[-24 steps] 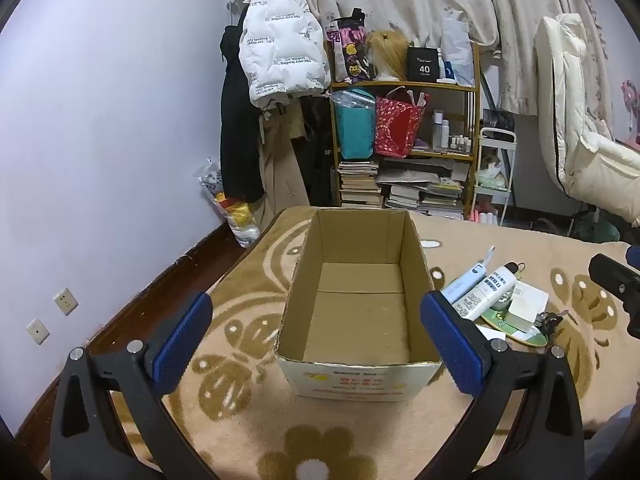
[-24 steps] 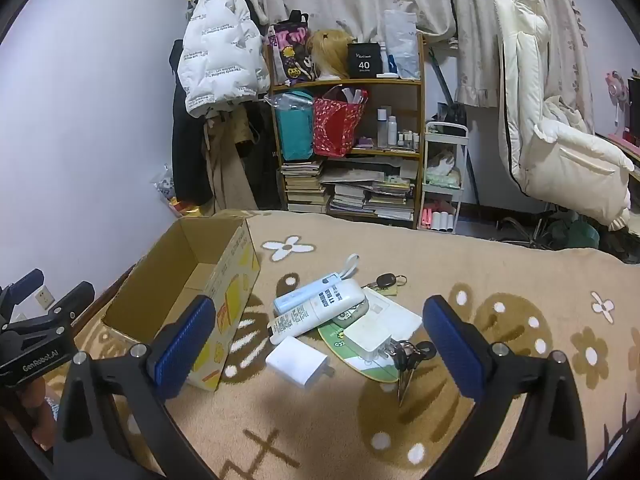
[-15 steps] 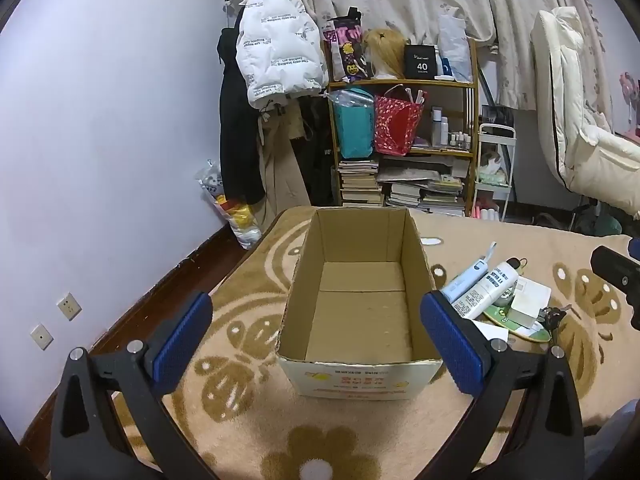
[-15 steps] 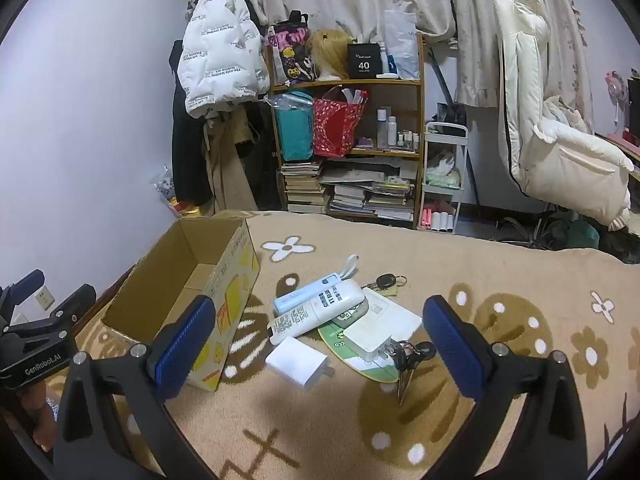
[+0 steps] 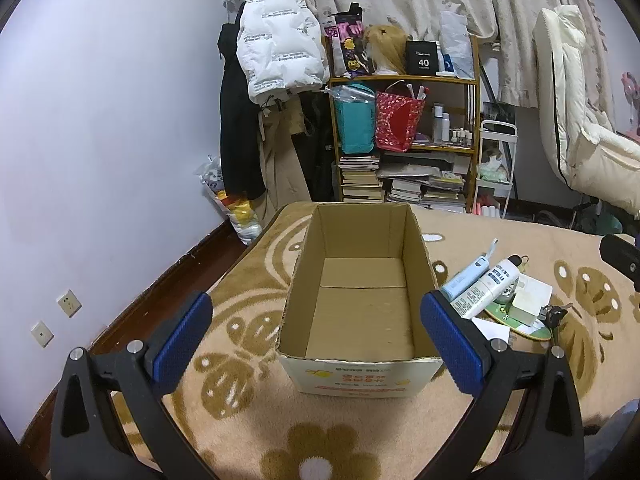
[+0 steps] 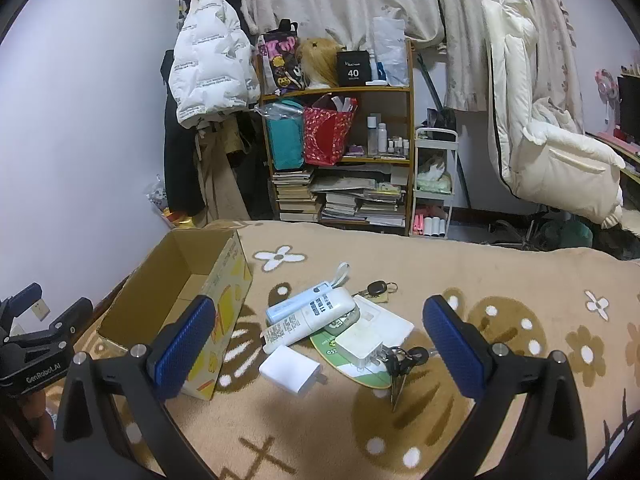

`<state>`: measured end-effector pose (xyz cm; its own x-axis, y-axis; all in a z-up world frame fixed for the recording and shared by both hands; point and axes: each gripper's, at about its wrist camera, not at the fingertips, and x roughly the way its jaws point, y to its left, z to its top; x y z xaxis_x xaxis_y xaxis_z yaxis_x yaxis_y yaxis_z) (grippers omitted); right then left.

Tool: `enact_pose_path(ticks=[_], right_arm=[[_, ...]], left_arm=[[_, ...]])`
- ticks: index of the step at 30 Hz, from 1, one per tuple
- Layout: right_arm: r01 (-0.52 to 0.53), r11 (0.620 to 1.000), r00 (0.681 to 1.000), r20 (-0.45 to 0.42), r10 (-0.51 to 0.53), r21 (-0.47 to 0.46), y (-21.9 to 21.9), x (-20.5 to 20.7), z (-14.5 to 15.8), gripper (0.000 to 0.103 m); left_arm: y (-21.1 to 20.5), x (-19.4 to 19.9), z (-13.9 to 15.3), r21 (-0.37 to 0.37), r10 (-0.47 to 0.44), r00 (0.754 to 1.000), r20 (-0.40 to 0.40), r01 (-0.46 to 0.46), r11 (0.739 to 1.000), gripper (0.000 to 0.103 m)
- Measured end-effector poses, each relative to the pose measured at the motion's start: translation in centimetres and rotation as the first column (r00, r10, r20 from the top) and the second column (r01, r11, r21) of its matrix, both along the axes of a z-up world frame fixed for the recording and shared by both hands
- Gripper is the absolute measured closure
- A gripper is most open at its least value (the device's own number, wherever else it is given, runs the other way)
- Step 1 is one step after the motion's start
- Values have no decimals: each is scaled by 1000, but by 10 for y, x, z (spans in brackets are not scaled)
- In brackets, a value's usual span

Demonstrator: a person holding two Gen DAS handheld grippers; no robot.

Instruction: Organize rigid objects

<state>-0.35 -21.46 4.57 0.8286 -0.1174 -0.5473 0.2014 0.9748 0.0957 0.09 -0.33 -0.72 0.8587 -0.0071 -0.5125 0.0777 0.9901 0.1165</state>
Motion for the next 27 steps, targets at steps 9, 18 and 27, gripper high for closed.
enact_pose_path(ticks=[9, 18, 27], right_arm=[[6, 1000, 1000, 4, -6, 2, -3, 0, 0, 0], [3, 1000, 1000, 5, -3, 2, -3, 0, 0, 0], [4, 1000, 1000, 5, -4, 2, -3, 1, 0, 0]], left_arm=[[-3, -1, 0, 5, 0, 1000, -1, 0, 1000, 0], [-3, -2, -1, 7, -1, 1000, 3, 1, 1000, 0], [-2, -3, -2, 10, -4, 1000, 0, 4, 1000, 0]])
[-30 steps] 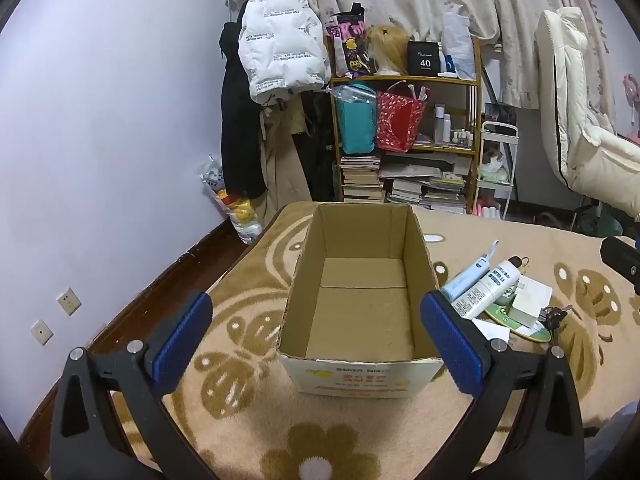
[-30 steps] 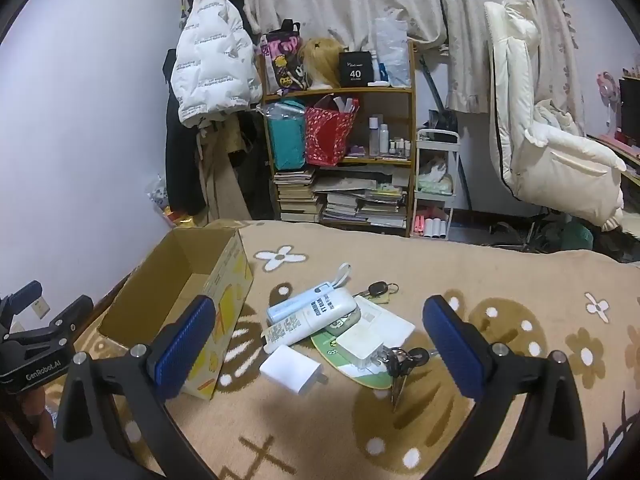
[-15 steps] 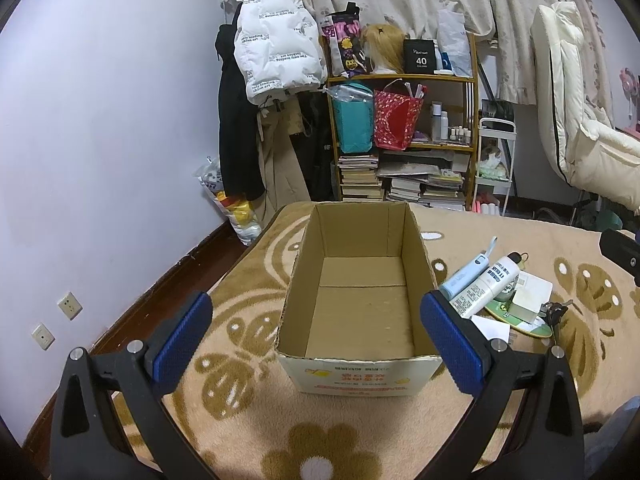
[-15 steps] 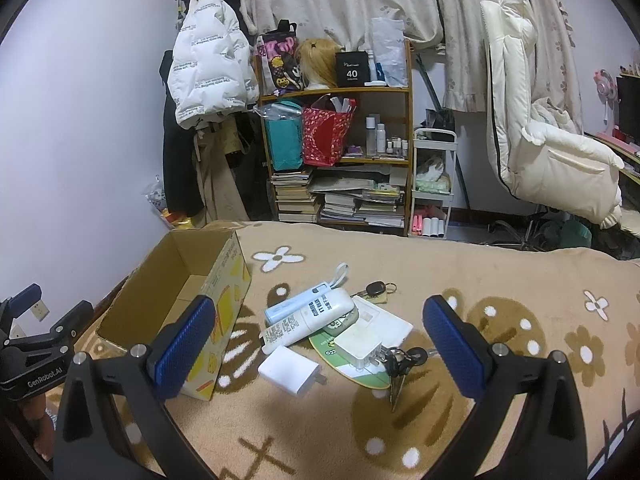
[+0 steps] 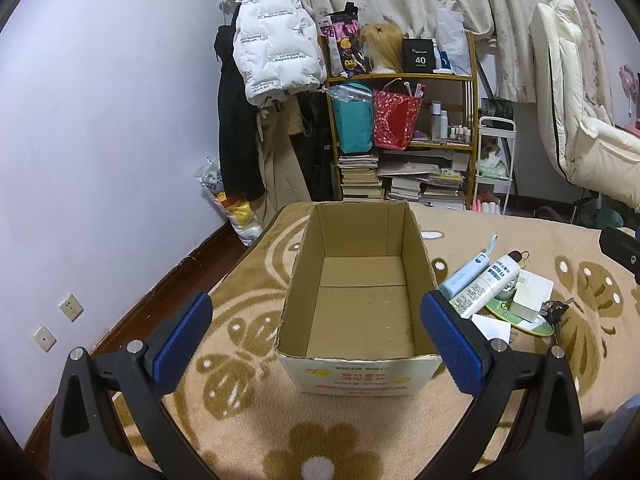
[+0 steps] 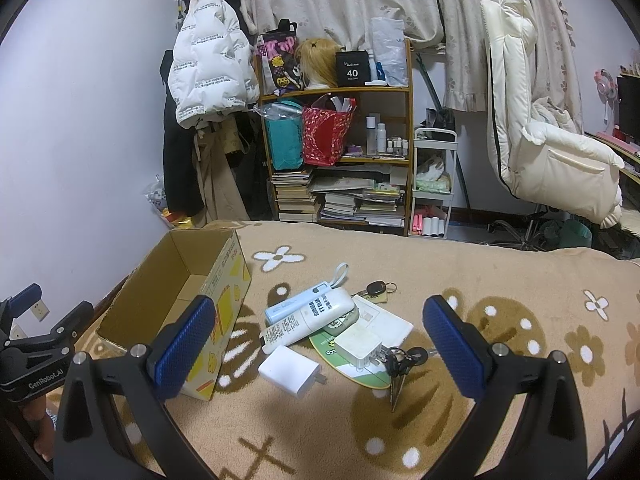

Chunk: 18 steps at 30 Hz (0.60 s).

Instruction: Organize rigid objects

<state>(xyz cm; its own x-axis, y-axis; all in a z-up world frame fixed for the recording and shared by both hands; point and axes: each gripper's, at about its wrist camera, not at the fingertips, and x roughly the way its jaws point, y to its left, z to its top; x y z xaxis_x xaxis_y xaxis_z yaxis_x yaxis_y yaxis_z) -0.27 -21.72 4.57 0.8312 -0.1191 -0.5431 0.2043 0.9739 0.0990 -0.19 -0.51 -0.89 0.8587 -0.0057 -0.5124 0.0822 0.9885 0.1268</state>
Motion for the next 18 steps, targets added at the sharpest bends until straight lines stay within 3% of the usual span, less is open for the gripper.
enact_pose_path(ticks=[18], right_arm=[[-1, 1000, 1000, -1, 1, 4, 0, 0, -1, 0]], left_arm=[[-1, 0, 2, 17, -1, 1000, 8, 1, 1000, 0]])
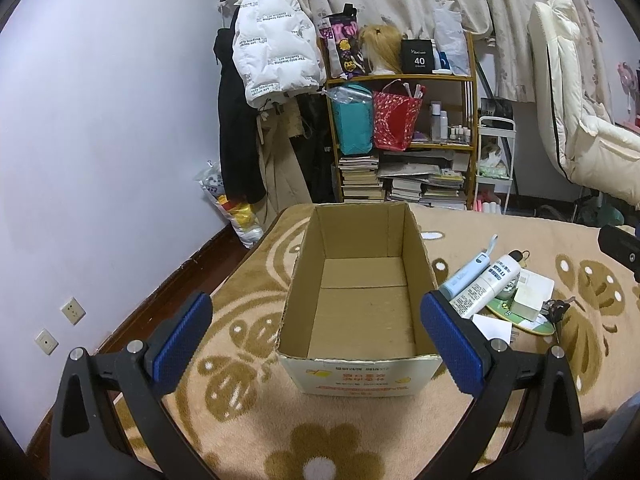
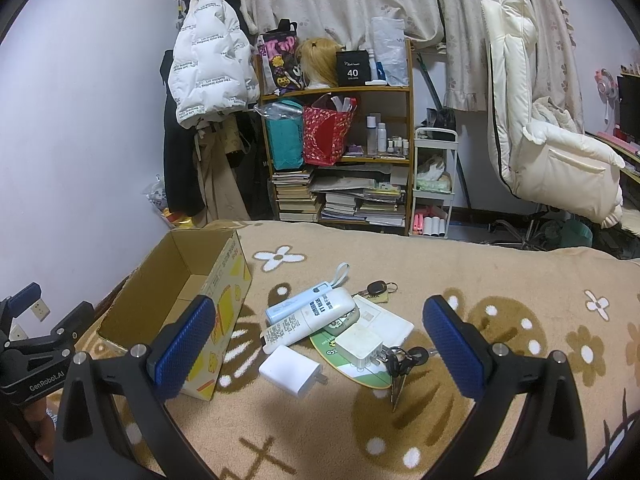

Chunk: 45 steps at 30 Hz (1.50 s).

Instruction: Organize rigid objects

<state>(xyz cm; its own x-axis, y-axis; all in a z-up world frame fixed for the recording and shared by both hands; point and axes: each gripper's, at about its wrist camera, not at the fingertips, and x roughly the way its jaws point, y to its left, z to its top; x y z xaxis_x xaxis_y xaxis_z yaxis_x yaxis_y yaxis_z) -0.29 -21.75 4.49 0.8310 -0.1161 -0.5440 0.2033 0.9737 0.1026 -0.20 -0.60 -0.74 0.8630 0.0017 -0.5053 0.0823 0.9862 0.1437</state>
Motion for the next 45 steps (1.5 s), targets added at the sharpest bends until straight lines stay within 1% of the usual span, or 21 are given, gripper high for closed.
enact_pose_path(ticks=[38, 45], right_arm=[[4, 1000, 1000, -1, -4, 0, 0, 1, 0, 0], [8, 1000, 1000, -3, -8, 1, -1, 1, -1, 0]], left_arm=[[3, 0, 2, 5, 10, 1000, 1, -10, 1000, 0], [6, 2, 1, 19, 12, 1000, -7, -12, 1000, 0]])
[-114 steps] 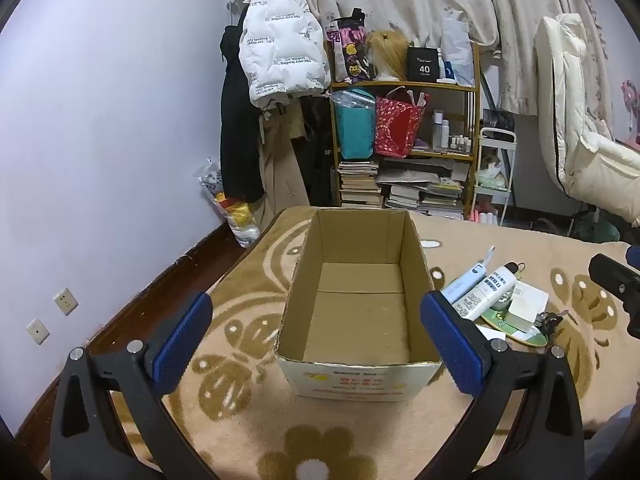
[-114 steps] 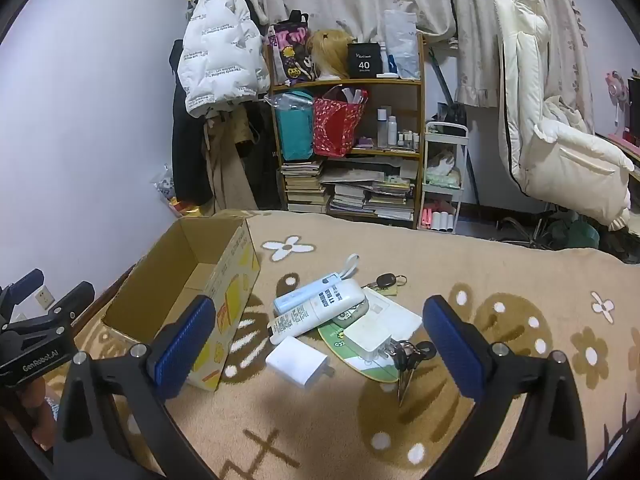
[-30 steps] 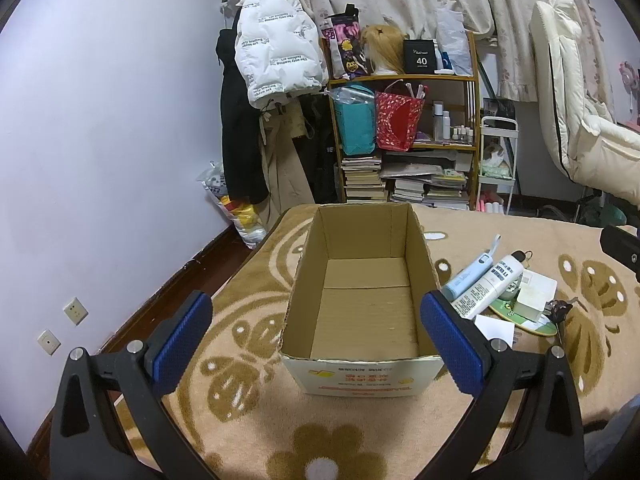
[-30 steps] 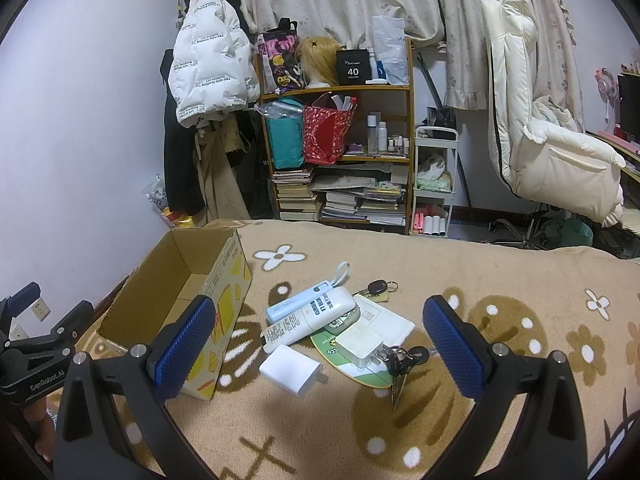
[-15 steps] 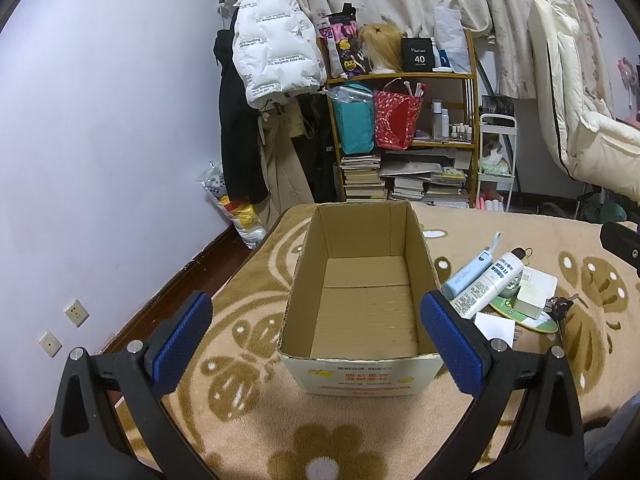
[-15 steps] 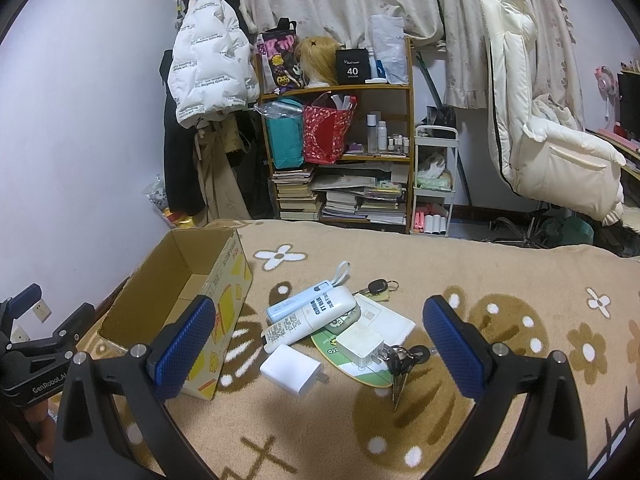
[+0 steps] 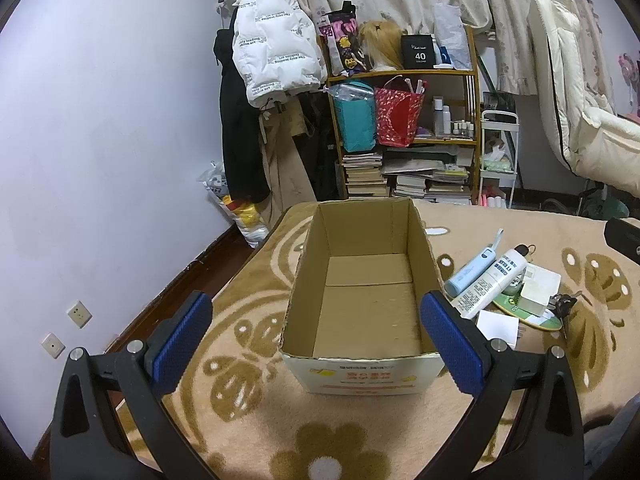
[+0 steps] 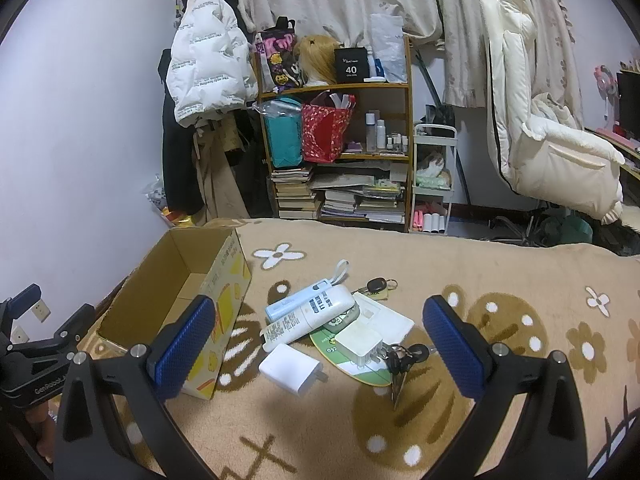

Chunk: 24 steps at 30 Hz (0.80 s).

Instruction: Organize rigid objects

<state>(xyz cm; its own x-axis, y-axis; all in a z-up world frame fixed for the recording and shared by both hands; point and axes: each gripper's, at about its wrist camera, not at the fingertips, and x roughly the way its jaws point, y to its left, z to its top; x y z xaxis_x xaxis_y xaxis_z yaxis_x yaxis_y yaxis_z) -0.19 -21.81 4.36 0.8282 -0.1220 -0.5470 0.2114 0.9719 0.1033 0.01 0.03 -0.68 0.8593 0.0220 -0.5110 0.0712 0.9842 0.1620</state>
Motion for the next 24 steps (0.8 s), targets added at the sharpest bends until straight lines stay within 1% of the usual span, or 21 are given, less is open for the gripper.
enact_pose_path(ticks=[6, 12, 15, 18, 24], right_arm=[[14, 1000, 1000, -7, -14, 21, -3, -1, -7, 0], [28, 998, 999, -26, -27, 50, -10, 6, -10, 0], [33, 997, 999, -37, -31, 64, -12, 12, -12, 0], [38, 996, 998, -51, -34, 75, -14, 21, -16, 0], [31, 997, 995, -97, -24, 70, -14, 42, -29, 0]], left_arm=[[-1, 7, -1, 6, 18, 1000, -21, -18, 1000, 0], [-1, 18, -2, 21, 38, 999, -30, -38, 999, 0], [-2, 27, -3, 16, 21, 998, -59, -20, 1000, 0], [-5, 35, -6, 27, 19, 997, -72, -17, 999, 0], [-5, 54, -14, 50, 27, 994, -104, -22, 999, 0]])
